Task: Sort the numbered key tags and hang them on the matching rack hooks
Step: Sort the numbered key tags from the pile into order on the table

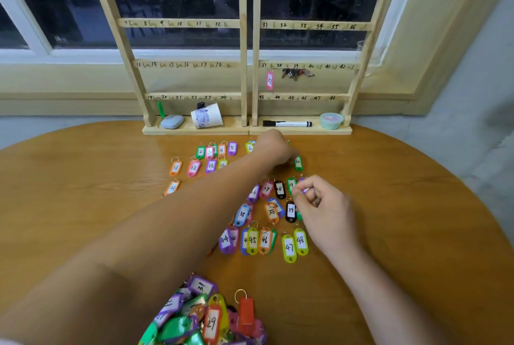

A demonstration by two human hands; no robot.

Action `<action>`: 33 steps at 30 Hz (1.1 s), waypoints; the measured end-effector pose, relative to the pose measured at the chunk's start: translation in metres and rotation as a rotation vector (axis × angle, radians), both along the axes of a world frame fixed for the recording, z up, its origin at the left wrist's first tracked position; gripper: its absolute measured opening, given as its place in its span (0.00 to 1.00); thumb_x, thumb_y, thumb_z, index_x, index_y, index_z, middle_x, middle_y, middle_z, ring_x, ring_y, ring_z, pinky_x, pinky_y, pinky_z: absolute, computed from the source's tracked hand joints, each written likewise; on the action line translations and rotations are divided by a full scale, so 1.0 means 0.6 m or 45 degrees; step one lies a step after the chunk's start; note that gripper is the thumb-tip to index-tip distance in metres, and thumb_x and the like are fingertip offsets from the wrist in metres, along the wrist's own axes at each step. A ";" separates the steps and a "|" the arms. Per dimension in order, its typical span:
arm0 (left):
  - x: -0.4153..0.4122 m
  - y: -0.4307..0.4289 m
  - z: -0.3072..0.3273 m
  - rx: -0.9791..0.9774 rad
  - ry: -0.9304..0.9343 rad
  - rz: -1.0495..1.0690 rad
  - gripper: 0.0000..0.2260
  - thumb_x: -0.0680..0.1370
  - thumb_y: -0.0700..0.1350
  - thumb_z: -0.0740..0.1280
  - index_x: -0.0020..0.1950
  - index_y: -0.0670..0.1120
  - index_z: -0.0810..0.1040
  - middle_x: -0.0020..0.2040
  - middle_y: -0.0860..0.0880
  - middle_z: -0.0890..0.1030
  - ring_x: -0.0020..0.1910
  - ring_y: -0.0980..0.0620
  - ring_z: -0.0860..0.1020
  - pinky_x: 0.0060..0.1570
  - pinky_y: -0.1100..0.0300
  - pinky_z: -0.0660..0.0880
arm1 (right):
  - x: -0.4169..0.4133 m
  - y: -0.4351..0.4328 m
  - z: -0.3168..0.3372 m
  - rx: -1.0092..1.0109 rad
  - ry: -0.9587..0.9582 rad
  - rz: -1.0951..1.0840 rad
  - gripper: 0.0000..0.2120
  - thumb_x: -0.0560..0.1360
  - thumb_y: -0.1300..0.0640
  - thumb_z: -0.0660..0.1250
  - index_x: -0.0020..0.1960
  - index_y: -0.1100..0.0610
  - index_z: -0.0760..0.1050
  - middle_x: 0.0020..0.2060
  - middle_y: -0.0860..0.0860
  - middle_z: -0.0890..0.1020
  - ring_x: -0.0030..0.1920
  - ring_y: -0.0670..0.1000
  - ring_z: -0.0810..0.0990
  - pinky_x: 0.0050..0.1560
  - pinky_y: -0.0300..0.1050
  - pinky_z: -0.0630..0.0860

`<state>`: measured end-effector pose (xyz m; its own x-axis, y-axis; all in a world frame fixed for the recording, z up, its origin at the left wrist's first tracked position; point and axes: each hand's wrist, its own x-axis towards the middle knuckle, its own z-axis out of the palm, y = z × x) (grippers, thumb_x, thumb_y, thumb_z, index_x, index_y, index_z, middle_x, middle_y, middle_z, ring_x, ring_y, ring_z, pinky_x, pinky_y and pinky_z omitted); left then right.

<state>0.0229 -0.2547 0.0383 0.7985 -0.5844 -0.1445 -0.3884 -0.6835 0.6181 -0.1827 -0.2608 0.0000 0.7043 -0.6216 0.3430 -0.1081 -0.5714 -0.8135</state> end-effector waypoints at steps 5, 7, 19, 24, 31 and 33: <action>0.003 0.016 0.008 -0.018 -0.006 -0.030 0.10 0.73 0.49 0.79 0.46 0.42 0.88 0.47 0.44 0.89 0.50 0.45 0.87 0.50 0.50 0.86 | -0.003 -0.004 0.003 -0.020 -0.014 0.005 0.10 0.79 0.60 0.74 0.41 0.50 0.79 0.27 0.49 0.73 0.28 0.46 0.70 0.29 0.36 0.64; 0.006 0.040 0.021 -0.104 0.000 -0.030 0.09 0.75 0.48 0.78 0.47 0.43 0.87 0.47 0.46 0.88 0.50 0.47 0.85 0.50 0.50 0.85 | -0.003 -0.003 0.004 -0.006 -0.020 0.009 0.10 0.79 0.60 0.74 0.41 0.50 0.80 0.27 0.49 0.73 0.28 0.46 0.69 0.30 0.37 0.64; -0.069 0.335 0.081 -0.406 0.082 -0.070 0.03 0.79 0.43 0.73 0.47 0.48 0.86 0.41 0.52 0.88 0.37 0.56 0.79 0.40 0.59 0.76 | -0.008 0.039 0.004 0.036 0.086 0.166 0.10 0.79 0.60 0.75 0.41 0.50 0.81 0.29 0.47 0.77 0.30 0.45 0.73 0.32 0.41 0.70; -0.110 0.424 0.067 -0.434 0.164 -0.054 0.04 0.80 0.39 0.73 0.47 0.47 0.86 0.43 0.51 0.89 0.42 0.52 0.85 0.47 0.56 0.79 | -0.040 0.086 0.013 0.072 0.169 0.319 0.10 0.78 0.61 0.75 0.41 0.51 0.81 0.30 0.43 0.76 0.31 0.44 0.70 0.33 0.35 0.67; -0.157 0.511 0.026 -0.349 0.083 -0.108 0.03 0.78 0.42 0.77 0.47 0.50 0.87 0.41 0.53 0.87 0.37 0.57 0.81 0.40 0.66 0.76 | -0.116 0.140 0.012 -0.145 0.269 0.507 0.08 0.78 0.57 0.76 0.45 0.45 0.82 0.43 0.42 0.81 0.46 0.50 0.79 0.43 0.38 0.74; -0.168 0.536 0.012 -0.264 -0.035 -0.206 0.05 0.78 0.45 0.78 0.49 0.55 0.87 0.44 0.57 0.87 0.42 0.58 0.83 0.43 0.65 0.77 | -0.135 0.151 0.009 -0.139 0.321 0.558 0.07 0.78 0.55 0.77 0.50 0.43 0.83 0.48 0.39 0.81 0.52 0.47 0.80 0.48 0.34 0.75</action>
